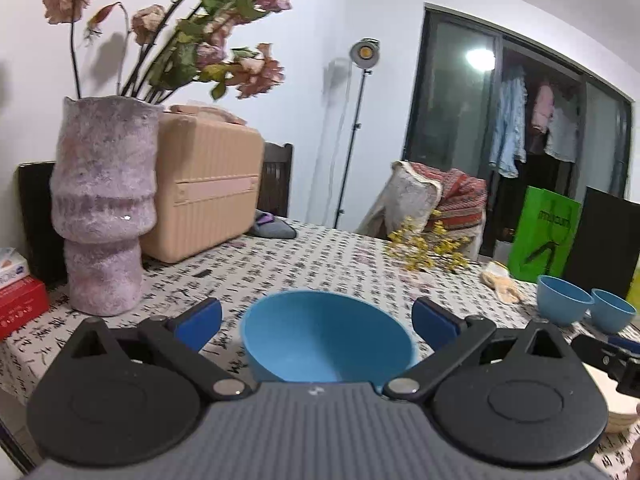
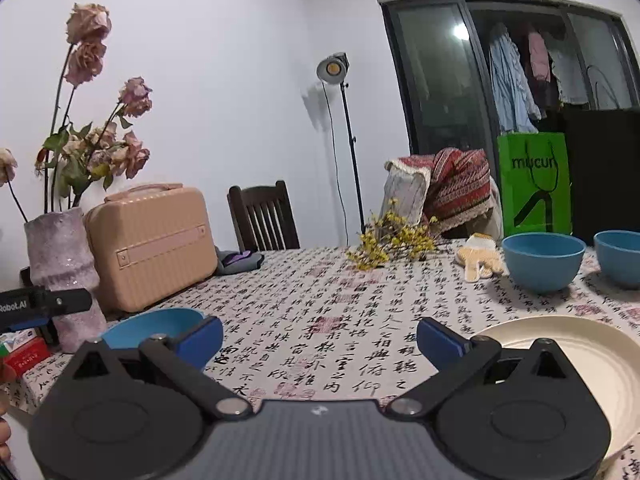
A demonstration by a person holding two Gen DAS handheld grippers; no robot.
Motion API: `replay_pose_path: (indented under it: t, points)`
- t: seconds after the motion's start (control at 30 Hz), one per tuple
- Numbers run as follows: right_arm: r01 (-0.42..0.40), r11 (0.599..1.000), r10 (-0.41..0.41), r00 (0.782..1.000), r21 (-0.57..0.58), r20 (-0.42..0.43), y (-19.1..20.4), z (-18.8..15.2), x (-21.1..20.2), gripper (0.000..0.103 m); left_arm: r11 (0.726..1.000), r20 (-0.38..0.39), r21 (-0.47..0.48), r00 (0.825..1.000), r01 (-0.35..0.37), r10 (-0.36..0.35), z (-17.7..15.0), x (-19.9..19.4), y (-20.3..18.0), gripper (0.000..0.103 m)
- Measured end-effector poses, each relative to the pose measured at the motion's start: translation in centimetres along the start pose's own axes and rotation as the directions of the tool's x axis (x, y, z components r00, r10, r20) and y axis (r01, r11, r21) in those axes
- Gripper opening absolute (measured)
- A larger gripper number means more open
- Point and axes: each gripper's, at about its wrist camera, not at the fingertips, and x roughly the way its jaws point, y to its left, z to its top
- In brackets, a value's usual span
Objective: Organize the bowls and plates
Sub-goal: 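Move both open grippers back toward the remaining blue bowls and cream plate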
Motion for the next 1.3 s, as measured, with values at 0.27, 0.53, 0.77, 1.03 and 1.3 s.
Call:
replay_pose_path:
  t: [0.27, 0.53, 0.77, 1.03, 1.3]
  points:
    - [-0.001, 1.0, 0.001, 1.0, 0.005, 0.024, -1.5, -0.7, -2.0, 0.103, 0.999, 0.032, -0.004, 0.998, 0.047, -0.046, -1.4, -0.9, -1.3, 0.103]
    - [0.072, 0.997, -0.073, 0.997, 0.032, 0.035, -4.2, -1.2, -3.4, 0.103, 0.997, 0.052, 0.014, 0.996, 0.071, -0.071, -1.9, -0.6, -3.4, 0.103]
    - [0.13, 0.99, -0.134, 0.988, 0.063, 0.073, -7.0, -1.5, -4.8, 0.103, 0.993, 0.049, 0.062, 0.993, 0.101, -0.104, -2.6, 0.1, -5.9, 0.103]
    - [0.197, 0.976, -0.207, 0.973, 0.094, 0.107, -9.9, -1.7, -5.9, 0.103, 0.972, 0.045, 0.144, 0.98, 0.184, -0.192, -3.5, 0.8, -9.1, 0.103]
    - [0.22, 0.971, -0.23, 0.967, 0.091, 0.114, -12.0, -1.4, -6.3, 0.103, 0.956, 0.03, 0.195, 0.973, 0.219, -0.229, -3.4, 1.9, -11.4, 0.103]
